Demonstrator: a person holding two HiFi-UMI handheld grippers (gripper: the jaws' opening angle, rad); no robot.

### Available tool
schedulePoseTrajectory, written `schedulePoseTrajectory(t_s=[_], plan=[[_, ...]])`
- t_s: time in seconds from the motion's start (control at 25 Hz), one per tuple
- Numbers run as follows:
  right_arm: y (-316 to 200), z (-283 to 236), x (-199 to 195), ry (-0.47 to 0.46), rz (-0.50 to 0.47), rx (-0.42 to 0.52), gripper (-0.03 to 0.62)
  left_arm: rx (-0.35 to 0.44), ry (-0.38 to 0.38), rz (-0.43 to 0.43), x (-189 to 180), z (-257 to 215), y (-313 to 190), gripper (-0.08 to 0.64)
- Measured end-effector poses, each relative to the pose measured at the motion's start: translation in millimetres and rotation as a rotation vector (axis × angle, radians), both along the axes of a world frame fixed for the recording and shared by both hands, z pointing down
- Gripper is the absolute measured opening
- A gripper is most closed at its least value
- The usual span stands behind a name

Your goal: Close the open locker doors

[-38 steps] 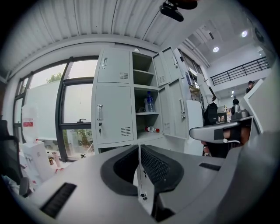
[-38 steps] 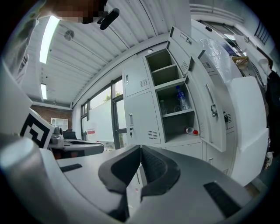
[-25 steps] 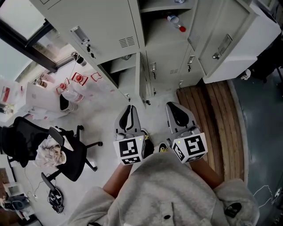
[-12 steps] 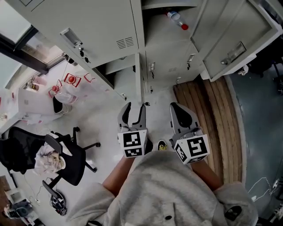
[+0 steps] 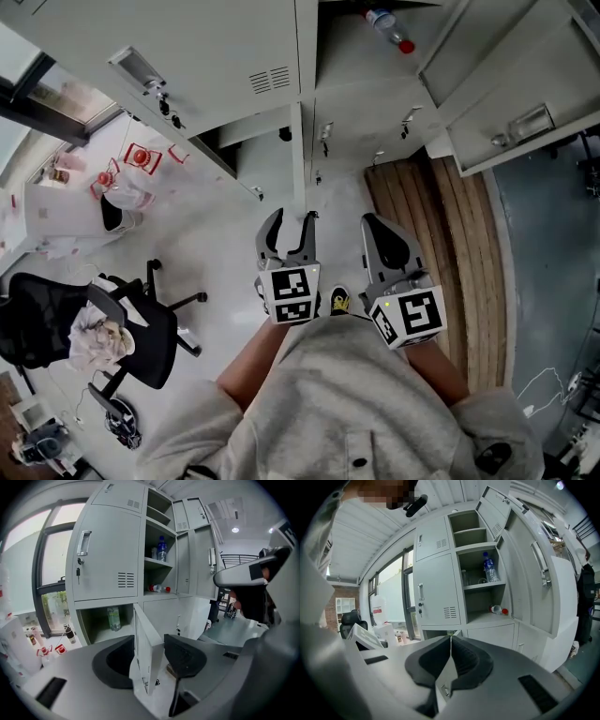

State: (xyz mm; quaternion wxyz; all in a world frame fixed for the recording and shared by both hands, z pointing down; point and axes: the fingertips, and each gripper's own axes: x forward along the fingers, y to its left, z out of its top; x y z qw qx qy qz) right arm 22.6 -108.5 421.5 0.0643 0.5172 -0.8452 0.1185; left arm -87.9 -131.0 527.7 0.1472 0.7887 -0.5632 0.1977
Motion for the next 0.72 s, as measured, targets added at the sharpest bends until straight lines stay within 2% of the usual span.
schedulePoseTrajectory(t_s=[0.24,0.4,0.72], plan=[[-9.8,6.0,-10.4,0.010,-0.018,-0.010,0.028,0.007,-0.009,-0.018,-15.3,4.4,-5.3,0.195],[-15.1,12.6,-20.2,0.007,-0.029,-0.023,0.028,0.004,-0.012,-0.069,-37.6,5.5,-6.1,0.195],[-31.4,5.9,-42.3,0.039,-0.091,0.017,0.028,0.004,-0.028,-0.193,-98.4,9.3,-17.5,0.190]])
